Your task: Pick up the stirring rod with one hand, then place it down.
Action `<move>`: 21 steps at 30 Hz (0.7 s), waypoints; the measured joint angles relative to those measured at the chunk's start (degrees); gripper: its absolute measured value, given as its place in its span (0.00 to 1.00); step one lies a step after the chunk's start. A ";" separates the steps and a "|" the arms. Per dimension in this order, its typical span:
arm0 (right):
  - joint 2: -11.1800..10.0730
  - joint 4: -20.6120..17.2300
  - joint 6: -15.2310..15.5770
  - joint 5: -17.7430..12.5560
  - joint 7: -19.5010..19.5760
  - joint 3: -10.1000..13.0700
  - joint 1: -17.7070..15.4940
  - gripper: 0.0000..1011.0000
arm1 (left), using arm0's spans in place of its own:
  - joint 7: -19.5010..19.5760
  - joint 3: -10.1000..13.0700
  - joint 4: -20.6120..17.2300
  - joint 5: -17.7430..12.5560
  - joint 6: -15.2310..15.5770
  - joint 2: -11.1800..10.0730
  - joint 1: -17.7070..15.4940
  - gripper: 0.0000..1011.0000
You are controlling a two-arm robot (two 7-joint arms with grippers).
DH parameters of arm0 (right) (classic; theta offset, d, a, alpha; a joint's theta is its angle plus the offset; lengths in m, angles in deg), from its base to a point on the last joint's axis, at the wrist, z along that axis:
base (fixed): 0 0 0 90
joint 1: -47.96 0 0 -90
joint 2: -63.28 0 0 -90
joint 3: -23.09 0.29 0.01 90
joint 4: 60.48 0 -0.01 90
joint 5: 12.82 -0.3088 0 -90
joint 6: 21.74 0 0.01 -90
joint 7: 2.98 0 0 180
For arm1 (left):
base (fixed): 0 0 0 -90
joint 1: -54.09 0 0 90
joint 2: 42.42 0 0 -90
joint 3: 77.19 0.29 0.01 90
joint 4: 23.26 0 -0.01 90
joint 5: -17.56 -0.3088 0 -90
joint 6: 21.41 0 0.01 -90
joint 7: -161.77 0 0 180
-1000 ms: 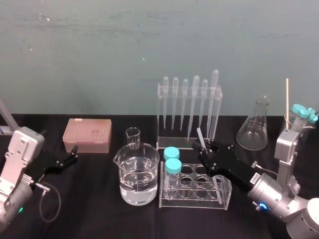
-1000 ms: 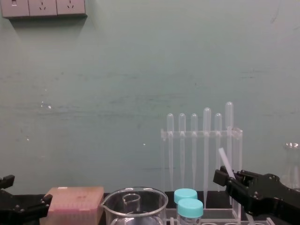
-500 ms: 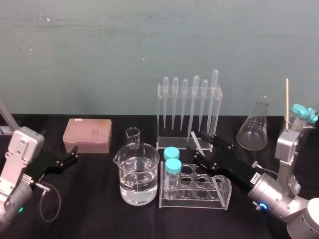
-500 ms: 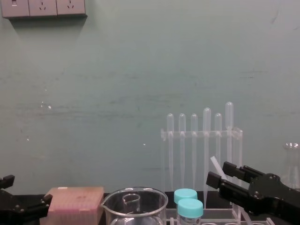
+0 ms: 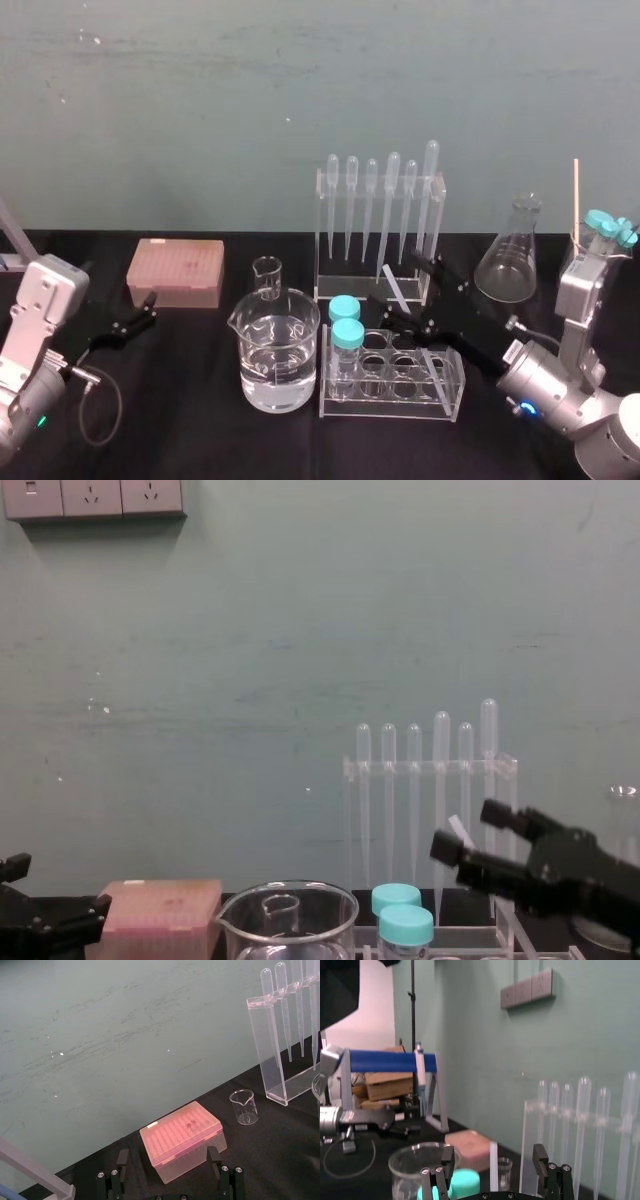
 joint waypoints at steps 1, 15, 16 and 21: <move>-0.05 -0.63 -0.26 0.01 0.15 0.14 -0.18 0.99 | 0.00 0.00 0.00 0.00 0.00 0.00 0.00 0.99; -1.29 -14.35 0.75 7.72 21.02 10.07 -9.26 0.99 | 0.00 0.00 0.00 0.00 0.00 0.00 0.00 0.99; -1.56 -14.57 3.16 8.19 23.06 10.96 -10.32 0.99 | 0.00 0.00 0.00 0.00 0.00 0.00 0.00 0.99; -2.32 -14.04 11.88 9.30 27.37 12.28 -12.47 0.99 | 0.00 0.00 0.00 0.00 0.00 0.00 0.00 0.99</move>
